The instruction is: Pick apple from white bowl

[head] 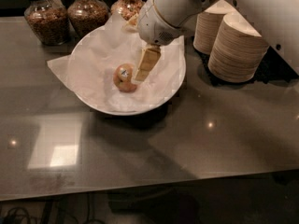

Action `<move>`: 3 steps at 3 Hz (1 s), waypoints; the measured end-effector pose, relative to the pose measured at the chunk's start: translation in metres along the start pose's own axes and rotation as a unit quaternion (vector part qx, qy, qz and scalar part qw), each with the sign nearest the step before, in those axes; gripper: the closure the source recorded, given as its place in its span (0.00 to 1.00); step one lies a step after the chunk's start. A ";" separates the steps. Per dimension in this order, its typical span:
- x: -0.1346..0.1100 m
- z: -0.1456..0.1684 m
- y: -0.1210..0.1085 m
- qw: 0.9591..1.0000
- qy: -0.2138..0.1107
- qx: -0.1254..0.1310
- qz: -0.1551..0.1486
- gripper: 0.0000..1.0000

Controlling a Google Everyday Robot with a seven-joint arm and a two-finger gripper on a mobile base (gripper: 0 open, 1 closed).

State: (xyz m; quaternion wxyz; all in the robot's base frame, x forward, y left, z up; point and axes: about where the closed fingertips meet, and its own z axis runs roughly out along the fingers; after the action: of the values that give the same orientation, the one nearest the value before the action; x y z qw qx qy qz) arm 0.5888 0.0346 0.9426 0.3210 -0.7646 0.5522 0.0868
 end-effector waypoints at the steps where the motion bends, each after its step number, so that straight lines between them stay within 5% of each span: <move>1: -0.007 -0.007 -0.002 1.000 0.009 0.004 -0.008 0.14; 3: 0.018 0.008 0.005 1.000 0.010 -0.003 0.015 0.16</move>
Offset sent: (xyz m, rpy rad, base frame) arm 0.0078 -0.0193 -0.0235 -0.0270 0.0190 -0.0529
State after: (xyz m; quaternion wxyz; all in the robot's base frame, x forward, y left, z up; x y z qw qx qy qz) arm 0.5924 0.0245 0.9254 0.3117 -0.7578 0.5668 0.0859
